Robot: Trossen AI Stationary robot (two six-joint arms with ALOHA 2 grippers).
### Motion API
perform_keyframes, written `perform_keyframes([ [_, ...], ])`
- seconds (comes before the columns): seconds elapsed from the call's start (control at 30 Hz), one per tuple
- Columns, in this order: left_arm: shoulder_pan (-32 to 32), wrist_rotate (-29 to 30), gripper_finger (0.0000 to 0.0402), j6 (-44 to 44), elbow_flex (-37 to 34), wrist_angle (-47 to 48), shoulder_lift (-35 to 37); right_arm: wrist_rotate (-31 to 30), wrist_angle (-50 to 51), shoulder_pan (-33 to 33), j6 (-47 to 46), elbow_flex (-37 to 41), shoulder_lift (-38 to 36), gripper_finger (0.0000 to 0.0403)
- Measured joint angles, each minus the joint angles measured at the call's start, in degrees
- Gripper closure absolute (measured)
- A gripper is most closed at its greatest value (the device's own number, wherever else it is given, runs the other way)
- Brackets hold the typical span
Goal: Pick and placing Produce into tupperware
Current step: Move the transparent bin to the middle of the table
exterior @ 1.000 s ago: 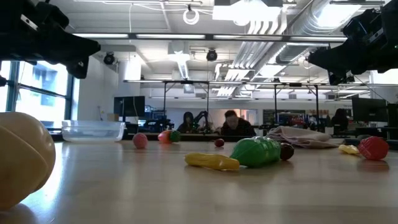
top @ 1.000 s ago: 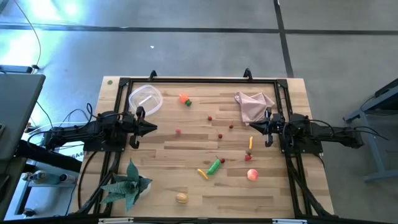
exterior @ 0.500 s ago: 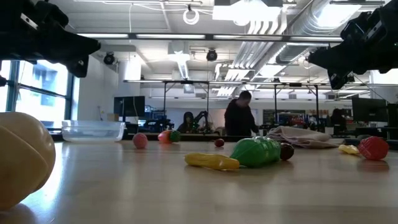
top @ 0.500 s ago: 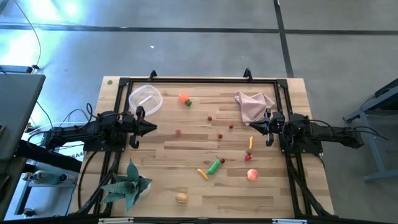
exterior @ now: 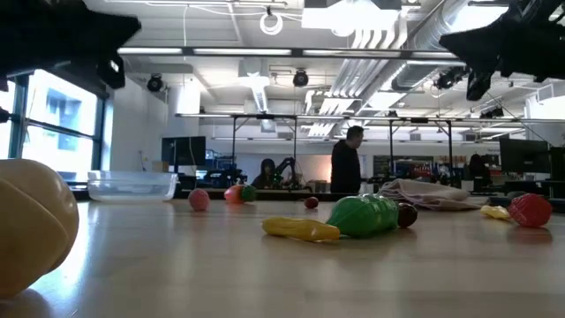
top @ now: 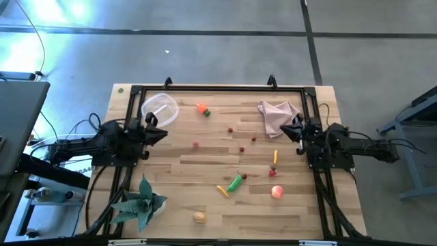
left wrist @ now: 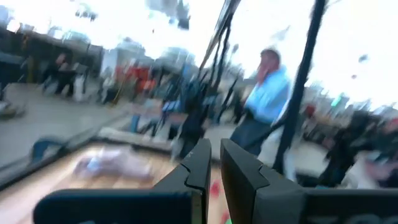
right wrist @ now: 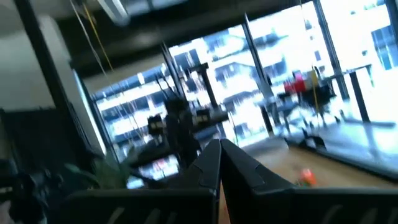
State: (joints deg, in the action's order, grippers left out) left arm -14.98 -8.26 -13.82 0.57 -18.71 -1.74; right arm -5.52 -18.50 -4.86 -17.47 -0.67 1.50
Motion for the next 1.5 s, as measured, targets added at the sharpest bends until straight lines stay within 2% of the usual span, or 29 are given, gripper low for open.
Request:
perform_keyframes([
  [0.13, -0.02, -1.38, 0.0376, 0.76, 0.32, -11.35, 0.02, 0.0, -4.46, 0.01, 2.12, 0.0, 0.0, 0.0402],
  [0.27, -0.02, 0.97, 0.0376, 5.25, 5.55, -10.4, 0.02, 0.0, -5.35, 0.02, 3.41, 0.0, 0.0, 0.0402],
  [0.4, -0.02, 13.34, 0.0376, 9.01, 15.61, 4.48, -2.45, 0.05, -4.52, 0.02, 3.57, 0.0, 0.0, 0.0402],
  [0.5, -0.02, 25.5, 0.0376, 10.55, 25.89, 17.07, -8.85, 0.07, -4.14, 0.02, 4.83, 0.0, 0.0, 0.0402],
  [0.6, -0.07, 33.47, 0.0376, 10.62, 36.27, 26.91, -19.42, -0.28, -4.0, 0.01, 6.31, 0.0, 0.0, 0.0402],
  [0.77, -1.98, 38.79, 0.0376, 7.82, 55.75, 45.24, -40.9, -0.48, -3.97, 0.01, 5.51, 0.0, 0.0, 0.0402],
  [0.87, -9.04, 36.33, 0.0376, 1.82, 67.74, 59.24, -54.31, -0.2, -3.51, 0.0, 3.5, 0.0, 0.0, 0.0402],
  [0.97, -18.68, 26.2, 0.0376, -2.04, 77.58, 72.44, -66.65, -0.09, -2.96, 0.0, 1.86, 0.0, 0.0, 0.0402],
  [1.07, -26.31, 17.54, 0.0376, -3.0, 83.63, 80.22, -77.31, -0.06, -2.36, 0.0, 0.44, 0.0, 0.0, 0.0402],
  [1.27, -33.61, 10.27, 0.0376, -6.78, 88.72, 87.58, -92.68, -0.06, 1.54, 0.0, -2.1, 0.0, 0.02, 0.0402],
  [1.5, -32.91, 11.4, 0.0376, -17.55, 89.01, 94.46, -102.04, -0.06, 4.98, 0.01, -2.21, 0.0, 0.02, 0.0402],
])
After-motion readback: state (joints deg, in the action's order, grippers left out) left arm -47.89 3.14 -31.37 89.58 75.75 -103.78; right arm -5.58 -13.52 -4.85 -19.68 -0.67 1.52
